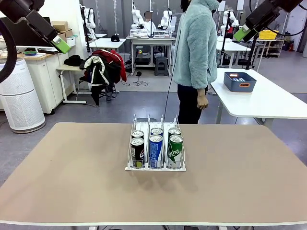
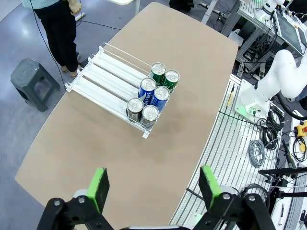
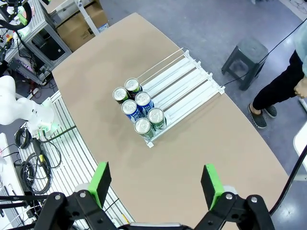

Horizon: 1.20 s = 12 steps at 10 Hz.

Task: Fill the beverage cans into the dispenser.
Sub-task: Pick up the Pepsi coke handed by the human.

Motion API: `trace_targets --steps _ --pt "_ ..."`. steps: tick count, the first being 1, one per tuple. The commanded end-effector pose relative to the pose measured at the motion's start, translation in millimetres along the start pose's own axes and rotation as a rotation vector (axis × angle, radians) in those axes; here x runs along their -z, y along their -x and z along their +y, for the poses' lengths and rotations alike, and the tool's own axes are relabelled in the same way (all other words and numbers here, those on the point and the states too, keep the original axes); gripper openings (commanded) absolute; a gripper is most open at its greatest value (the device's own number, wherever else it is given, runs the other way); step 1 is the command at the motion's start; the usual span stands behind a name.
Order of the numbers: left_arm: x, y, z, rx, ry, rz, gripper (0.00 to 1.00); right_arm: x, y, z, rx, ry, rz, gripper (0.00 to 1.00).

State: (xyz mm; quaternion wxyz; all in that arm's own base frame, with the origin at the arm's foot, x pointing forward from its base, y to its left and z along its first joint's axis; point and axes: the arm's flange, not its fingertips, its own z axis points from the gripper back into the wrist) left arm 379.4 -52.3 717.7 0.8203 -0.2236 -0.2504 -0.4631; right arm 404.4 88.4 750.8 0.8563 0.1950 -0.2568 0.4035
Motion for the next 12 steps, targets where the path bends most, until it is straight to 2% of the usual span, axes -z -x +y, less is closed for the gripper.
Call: trace_targets --steps 1,12 --pt "1.0 0.3 0.7 -0.002 0.001 0.002 1.0 1.4 1.4 -0.9 0.002 -0.001 0.005 1.0" --pt "1.0 0.3 0.7 -0.002 0.001 0.002 1.0 1.4 1.4 -0.9 0.002 -0.001 0.005 1.0"
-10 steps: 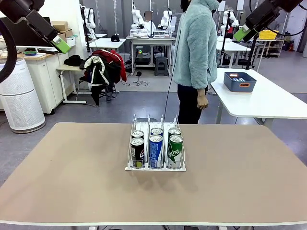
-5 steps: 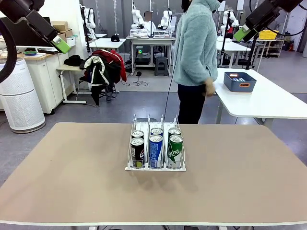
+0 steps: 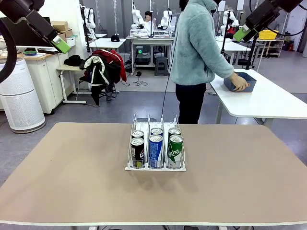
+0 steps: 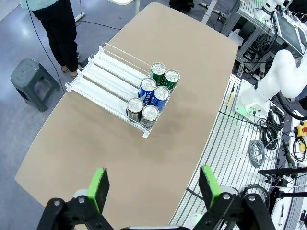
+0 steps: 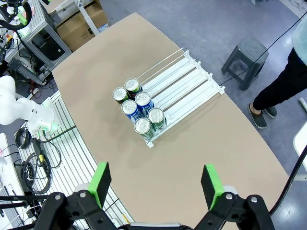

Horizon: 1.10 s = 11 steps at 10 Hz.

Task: Fill the beverage cans into the dispenser.
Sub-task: Pick up the Pepsi coke handed by the human.

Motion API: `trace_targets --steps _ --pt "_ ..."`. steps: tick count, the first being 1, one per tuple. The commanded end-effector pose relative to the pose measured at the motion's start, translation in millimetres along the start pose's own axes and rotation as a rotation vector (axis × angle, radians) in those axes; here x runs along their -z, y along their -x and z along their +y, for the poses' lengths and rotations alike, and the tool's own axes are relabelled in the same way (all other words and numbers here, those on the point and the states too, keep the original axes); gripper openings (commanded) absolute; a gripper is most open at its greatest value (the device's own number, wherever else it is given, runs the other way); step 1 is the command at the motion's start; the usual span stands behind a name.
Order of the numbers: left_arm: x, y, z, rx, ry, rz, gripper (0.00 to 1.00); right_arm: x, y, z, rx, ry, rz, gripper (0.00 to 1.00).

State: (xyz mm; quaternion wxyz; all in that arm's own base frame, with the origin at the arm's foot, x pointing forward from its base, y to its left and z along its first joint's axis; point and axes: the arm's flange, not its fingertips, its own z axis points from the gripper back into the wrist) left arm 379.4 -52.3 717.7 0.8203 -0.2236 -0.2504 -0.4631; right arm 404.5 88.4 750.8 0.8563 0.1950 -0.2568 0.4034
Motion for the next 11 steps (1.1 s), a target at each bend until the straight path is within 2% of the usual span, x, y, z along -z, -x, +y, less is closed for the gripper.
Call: trace_targets --steps 1,11 --pt "1.0 0.3 0.7 -0.002 0.001 0.002 1.0 1.5 1.4 -0.8 0.002 -0.001 0.005 1.0" --pt "1.0 0.3 0.7 -0.002 0.001 0.002 1.0 1.5 1.4 -0.8 0.002 -0.001 0.005 1.0"
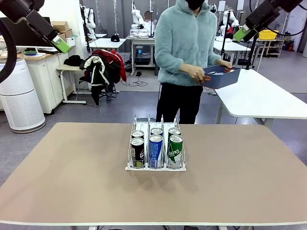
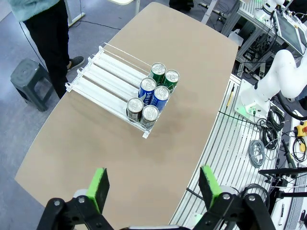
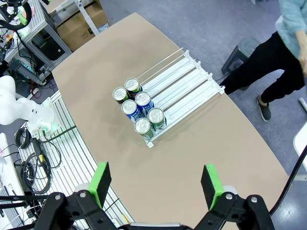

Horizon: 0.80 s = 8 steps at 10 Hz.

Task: Fill the beverage cans into the dispenser.
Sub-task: Pick up the Pepsi coke handed by the human.

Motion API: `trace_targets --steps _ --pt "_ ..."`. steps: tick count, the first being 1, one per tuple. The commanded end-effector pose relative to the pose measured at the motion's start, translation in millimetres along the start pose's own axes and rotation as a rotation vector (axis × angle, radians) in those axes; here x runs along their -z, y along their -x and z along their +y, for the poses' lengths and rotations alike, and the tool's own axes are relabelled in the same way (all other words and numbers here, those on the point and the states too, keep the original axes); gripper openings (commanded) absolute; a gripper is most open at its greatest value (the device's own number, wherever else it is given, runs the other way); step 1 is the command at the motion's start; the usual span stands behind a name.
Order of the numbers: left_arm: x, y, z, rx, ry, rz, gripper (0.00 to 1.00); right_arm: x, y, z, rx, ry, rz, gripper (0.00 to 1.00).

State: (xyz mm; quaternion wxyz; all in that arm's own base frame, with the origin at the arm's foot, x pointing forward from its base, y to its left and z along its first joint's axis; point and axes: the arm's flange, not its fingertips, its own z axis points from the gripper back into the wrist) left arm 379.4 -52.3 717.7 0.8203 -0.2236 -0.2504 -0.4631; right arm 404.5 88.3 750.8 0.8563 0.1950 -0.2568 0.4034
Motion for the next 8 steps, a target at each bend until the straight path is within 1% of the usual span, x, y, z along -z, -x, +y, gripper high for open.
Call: trace_targets --steps 1,8 --pt "1.0 0.3 0.7 -0.002 0.001 0.002 1.0 1.5 1.4 -0.8 0.002 -0.001 0.005 1.0" --pt "1.0 0.3 0.7 -0.002 0.001 0.002 1.0 1.5 1.4 -0.8 0.002 -0.001 0.005 1.0"
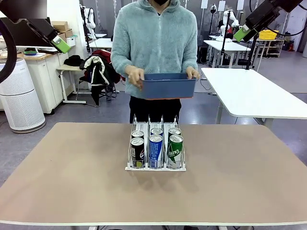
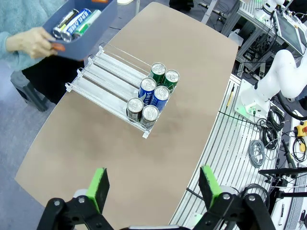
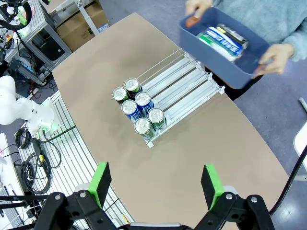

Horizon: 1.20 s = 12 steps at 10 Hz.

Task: Fill the beverage cans into the dispenser.
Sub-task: Pick up the Pepsi coke handed by the human.

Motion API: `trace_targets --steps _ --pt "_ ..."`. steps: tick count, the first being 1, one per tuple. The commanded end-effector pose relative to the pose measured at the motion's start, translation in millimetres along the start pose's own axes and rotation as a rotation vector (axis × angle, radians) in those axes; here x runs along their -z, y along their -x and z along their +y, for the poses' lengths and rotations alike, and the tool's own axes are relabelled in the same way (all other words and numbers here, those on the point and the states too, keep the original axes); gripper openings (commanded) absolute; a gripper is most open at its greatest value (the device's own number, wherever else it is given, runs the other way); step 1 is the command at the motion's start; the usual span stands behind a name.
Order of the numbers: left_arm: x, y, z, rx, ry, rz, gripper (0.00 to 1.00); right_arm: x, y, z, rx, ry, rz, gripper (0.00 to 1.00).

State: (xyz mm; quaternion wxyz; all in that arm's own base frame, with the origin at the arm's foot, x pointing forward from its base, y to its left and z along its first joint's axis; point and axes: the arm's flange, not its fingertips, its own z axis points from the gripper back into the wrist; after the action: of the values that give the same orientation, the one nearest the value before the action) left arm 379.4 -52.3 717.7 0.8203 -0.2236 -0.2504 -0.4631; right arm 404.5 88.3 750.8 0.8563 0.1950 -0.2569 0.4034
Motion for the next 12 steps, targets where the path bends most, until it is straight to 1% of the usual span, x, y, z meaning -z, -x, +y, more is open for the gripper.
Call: trace_targets --steps 1,12 --pt "1.0 0.3 0.7 -0.002 0.001 0.002 1.0 1.5 1.4 -0.8 0.002 -0.002 0.005 1.0" --pt "1.0 0.3 0.7 -0.002 0.001 0.002 1.0 1.5 1.4 -0.8 0.002 -0.002 0.005 1.0"
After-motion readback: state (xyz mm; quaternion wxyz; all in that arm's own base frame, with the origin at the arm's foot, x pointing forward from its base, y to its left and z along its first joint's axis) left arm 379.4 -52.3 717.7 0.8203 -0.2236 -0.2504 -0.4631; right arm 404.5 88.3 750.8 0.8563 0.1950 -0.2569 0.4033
